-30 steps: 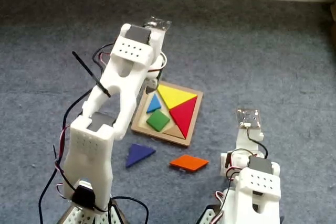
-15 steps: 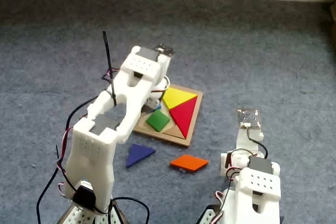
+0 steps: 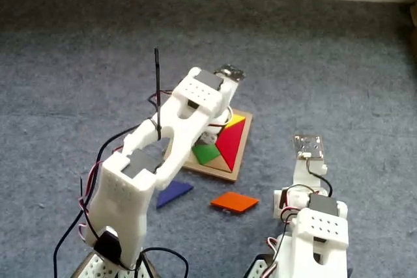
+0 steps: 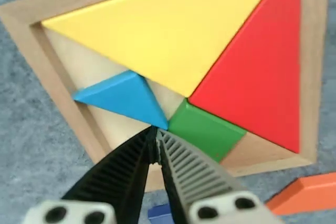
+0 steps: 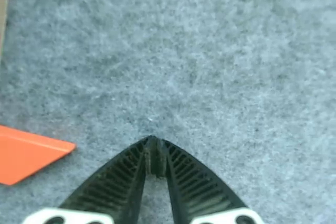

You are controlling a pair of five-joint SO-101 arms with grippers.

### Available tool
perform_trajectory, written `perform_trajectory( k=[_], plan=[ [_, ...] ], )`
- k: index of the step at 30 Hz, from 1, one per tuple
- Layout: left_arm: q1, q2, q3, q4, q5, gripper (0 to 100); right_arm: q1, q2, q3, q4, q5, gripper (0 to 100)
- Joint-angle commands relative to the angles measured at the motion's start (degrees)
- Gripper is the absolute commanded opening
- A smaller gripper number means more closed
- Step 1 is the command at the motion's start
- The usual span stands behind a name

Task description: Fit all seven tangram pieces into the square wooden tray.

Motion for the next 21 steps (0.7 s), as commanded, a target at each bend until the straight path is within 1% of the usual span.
perform_trajectory(
  k=[1, 5, 10, 13, 17, 21],
  plan=[
    [0.48, -7.25, -3.74, 4.31, -0.7, 2, 1.54, -0.75, 0.04, -1.36, 0.44, 0.5],
    [0.66, -13.93, -2.77, 6.68, -3.69, 2, 1.54, -0.75, 0.04, -1.36, 0.44, 0.5],
    [-0.31, -20.79, 2.07, 5.1, -4.31, 2, 1.54, -0.75, 0.04, -1.36, 0.44, 0.5],
    [-2.86, -21.23, 5.67, -0.7, -4.57, 2, 1.54, -0.75, 0.04, -1.36, 0.44, 0.5],
    [-6.02, -21.23, 12.97, -12.22, -11.25, 2, 1.54, -0.75, 0.04, -1.36, 0.44, 0.5],
    [-8.13, -21.23, 18.59, -20.92, -13.19, 2, 1.54, -0.75, 0.04, -1.36, 0.44, 0.5]
  ],
)
